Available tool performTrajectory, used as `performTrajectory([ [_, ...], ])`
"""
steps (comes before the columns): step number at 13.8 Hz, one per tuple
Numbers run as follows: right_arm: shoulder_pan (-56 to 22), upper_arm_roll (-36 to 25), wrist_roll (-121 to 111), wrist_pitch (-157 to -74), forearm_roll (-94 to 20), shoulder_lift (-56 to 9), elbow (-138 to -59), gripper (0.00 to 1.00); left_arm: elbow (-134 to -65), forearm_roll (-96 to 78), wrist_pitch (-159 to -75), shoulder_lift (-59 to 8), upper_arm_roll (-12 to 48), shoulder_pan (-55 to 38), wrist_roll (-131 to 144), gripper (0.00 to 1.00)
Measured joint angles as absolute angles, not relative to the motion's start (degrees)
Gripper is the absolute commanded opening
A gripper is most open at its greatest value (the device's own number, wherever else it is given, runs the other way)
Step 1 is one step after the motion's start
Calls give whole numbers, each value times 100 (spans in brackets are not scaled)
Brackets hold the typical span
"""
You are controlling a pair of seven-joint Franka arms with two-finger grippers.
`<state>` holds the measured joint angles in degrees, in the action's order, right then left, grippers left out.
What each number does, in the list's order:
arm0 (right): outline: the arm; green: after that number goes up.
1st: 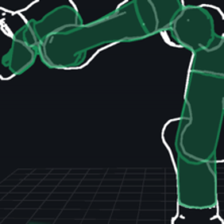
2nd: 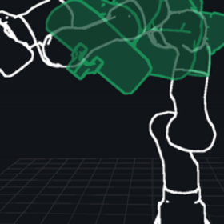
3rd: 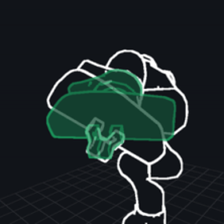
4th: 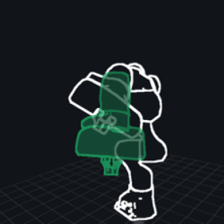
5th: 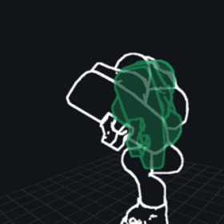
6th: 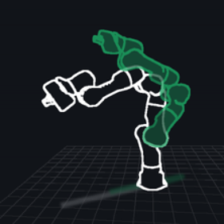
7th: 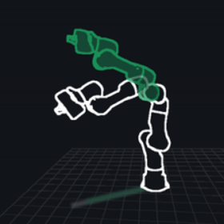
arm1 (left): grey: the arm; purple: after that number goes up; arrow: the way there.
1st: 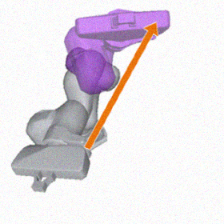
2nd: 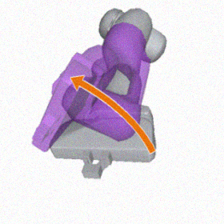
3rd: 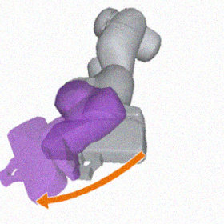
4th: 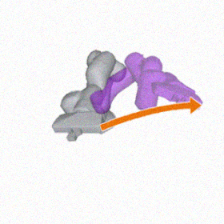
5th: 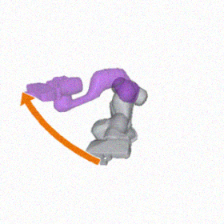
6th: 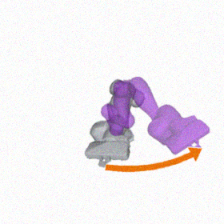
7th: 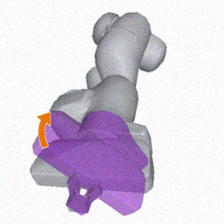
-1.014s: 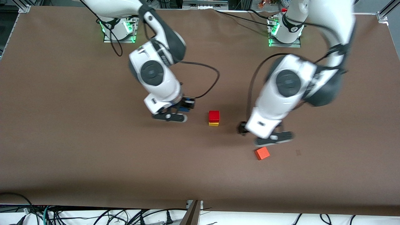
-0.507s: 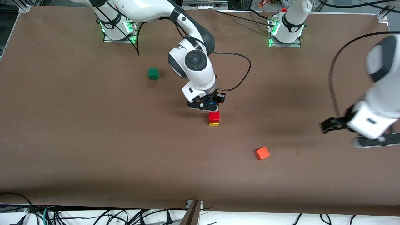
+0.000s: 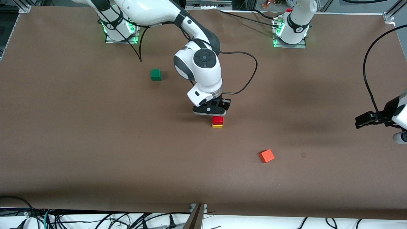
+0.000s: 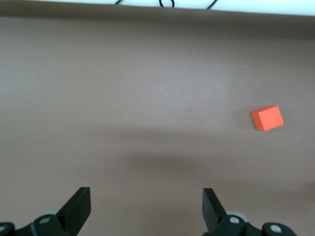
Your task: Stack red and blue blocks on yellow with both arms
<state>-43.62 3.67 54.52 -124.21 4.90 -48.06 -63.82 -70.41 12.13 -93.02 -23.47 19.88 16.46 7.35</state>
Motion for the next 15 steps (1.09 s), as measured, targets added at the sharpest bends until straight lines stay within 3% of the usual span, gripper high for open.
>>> performTrajectory([
  [8,-4363,346,5218,-12641,537,-5102,-6128,58,-7247,708,-8905,-1957,1811,1628,735,100],
  [12,-4367,346,5179,-12585,538,-5138,-6128,59,-7693,283,-8885,-1566,1025,994,733,100],
  [15,-4366,344,5137,-12495,538,-5139,-6127,72,-8037,113,-8888,-1316,666,669,733,100],
])
